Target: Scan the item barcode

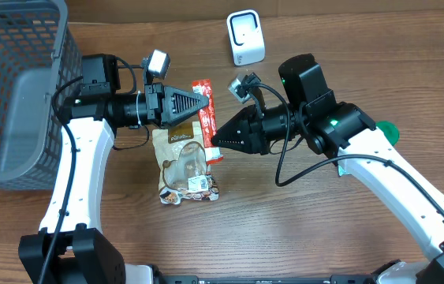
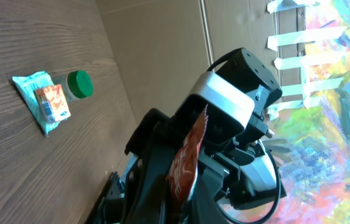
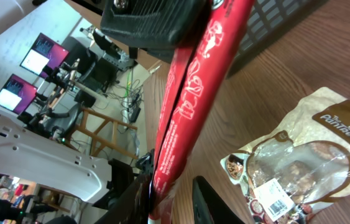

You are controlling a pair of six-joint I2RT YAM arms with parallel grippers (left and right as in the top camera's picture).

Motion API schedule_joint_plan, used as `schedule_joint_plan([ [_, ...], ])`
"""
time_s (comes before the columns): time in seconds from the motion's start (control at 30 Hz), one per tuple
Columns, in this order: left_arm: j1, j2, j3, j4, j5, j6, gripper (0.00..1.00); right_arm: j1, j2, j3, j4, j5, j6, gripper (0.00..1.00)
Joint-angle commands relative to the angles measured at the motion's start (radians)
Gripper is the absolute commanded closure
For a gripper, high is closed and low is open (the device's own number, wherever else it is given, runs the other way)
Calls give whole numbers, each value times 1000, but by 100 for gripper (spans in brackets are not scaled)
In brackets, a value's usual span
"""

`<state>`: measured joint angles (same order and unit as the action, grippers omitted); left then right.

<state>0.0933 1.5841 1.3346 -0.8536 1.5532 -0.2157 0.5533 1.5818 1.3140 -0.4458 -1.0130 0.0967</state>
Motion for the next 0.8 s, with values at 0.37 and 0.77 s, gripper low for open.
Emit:
schedule_joint_plan([
  [0.37,-2,-2,9,14,18,-16,96,29,-9,-19,-20,86,11,96],
  [0.77,-2,-2,9,14,7,-16,96,-58,-9,-19,-98,61,7,79],
])
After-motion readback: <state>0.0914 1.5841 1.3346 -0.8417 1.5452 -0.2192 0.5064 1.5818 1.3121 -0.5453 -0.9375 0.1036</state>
